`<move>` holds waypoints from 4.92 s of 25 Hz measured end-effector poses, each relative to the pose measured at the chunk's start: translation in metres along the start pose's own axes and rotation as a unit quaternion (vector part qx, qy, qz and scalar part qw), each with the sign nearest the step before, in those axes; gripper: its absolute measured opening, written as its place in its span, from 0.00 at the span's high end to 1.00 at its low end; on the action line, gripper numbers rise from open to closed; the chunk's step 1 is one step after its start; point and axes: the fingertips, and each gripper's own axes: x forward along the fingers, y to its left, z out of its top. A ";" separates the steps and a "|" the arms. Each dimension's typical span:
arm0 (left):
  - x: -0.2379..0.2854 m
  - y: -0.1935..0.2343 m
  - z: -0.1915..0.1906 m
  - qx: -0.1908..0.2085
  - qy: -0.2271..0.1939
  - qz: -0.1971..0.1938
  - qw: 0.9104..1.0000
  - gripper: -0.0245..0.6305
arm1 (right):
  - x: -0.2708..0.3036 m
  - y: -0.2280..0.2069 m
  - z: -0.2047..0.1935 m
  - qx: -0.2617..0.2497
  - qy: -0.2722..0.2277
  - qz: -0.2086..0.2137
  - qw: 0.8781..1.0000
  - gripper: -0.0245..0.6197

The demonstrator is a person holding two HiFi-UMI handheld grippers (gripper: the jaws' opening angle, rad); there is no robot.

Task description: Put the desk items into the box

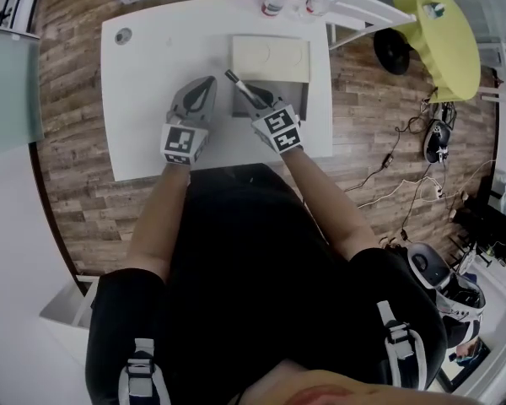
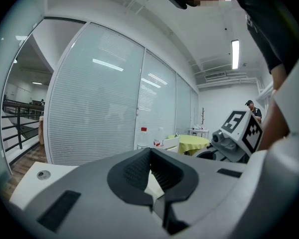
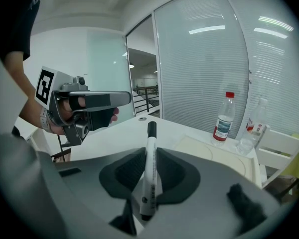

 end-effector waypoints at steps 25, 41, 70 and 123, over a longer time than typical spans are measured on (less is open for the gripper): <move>0.039 -0.052 -0.045 -0.041 0.025 0.059 0.997 0.94 | -0.010 -0.033 -0.079 -0.055 0.046 0.063 0.995 0.85; 0.031 -0.043 -0.076 -0.067 0.038 0.093 0.993 0.94 | 0.020 -0.032 -0.103 -0.069 0.077 0.086 0.991 0.85; 0.012 -0.053 -0.041 -0.036 0.025 0.083 0.996 0.94 | -0.026 -0.021 -0.048 -0.043 -0.002 0.077 0.996 0.83; -0.003 -0.160 0.125 0.045 -0.054 -0.039 0.997 0.94 | -0.217 -0.019 0.116 -0.071 -0.233 0.049 0.969 0.94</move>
